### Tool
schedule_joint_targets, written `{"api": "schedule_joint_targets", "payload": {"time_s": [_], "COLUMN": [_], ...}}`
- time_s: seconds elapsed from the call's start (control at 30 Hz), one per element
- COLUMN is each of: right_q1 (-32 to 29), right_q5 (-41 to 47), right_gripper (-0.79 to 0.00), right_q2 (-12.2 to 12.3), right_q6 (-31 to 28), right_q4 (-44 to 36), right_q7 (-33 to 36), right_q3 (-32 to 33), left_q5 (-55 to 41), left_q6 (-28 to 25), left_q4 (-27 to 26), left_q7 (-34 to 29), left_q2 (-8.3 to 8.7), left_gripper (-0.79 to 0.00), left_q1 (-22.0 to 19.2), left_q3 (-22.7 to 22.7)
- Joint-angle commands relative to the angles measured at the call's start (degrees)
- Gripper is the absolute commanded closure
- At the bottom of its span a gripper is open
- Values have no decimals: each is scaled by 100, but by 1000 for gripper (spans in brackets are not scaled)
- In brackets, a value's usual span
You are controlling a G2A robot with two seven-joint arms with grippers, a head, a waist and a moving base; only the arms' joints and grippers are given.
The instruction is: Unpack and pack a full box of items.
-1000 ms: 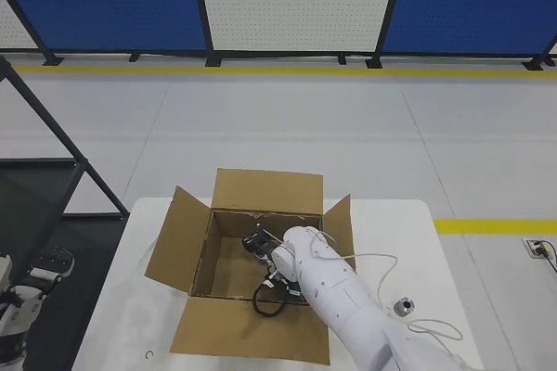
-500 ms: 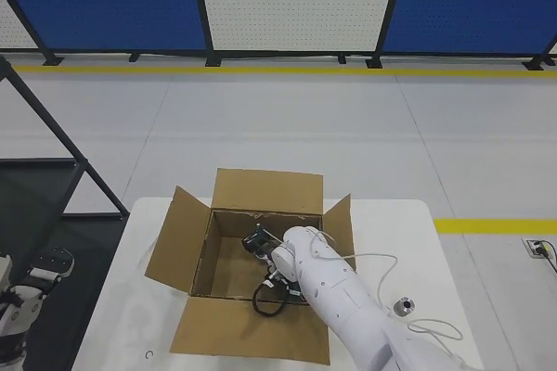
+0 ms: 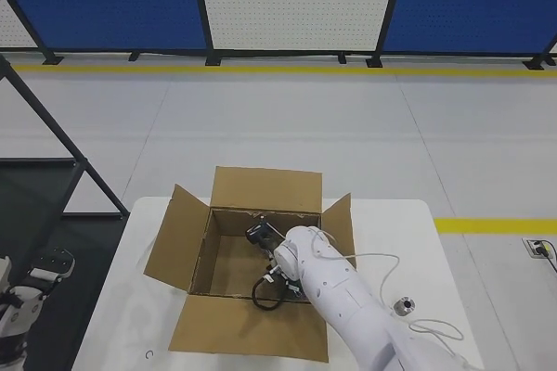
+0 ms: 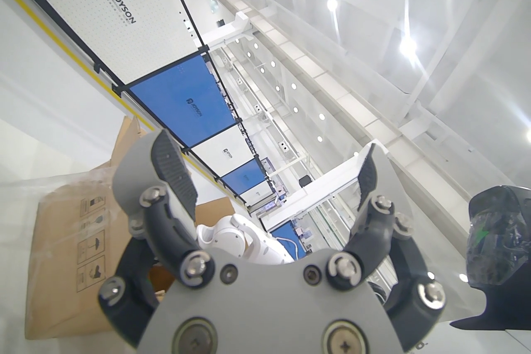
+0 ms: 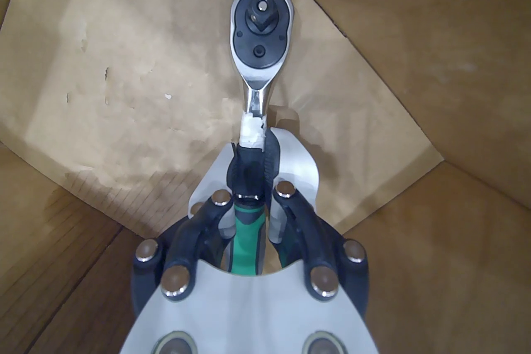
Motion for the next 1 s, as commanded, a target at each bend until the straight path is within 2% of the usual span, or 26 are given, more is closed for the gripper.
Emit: {"api": "schedule_joint_targets", "payload": {"time_s": [0.0, 0.17, 0.47, 0.63, 0.97], "right_q1": [17, 95, 280, 351, 369], "right_q5": [23, 35, 208, 216, 92], "right_gripper": [0, 0, 0, 0, 0], "right_q2": [14, 47, 202, 314, 622], "right_q6": [-69, -299, -1201, -1644, -2087], "right_q4": [-10, -64, -88, -164, -564], "right_q7": [-65, -146, -349, -470, -824], "right_q3": [28, 79, 266, 338, 485], "left_q5": [19, 56, 138, 176, 220], "left_q6": [1, -4, 32, 59, 85], "left_q4": [-4, -17, -79, -100, -119], "left_q7": [9, 18, -5, -38, -78], "left_q2": [-2, -7, -12, -10, -10], "left_gripper": [-785, -785, -785, -785, -785], "left_q1": [1, 0, -40, -81, -141], "left_q3": [4, 43, 168, 234, 350]}}
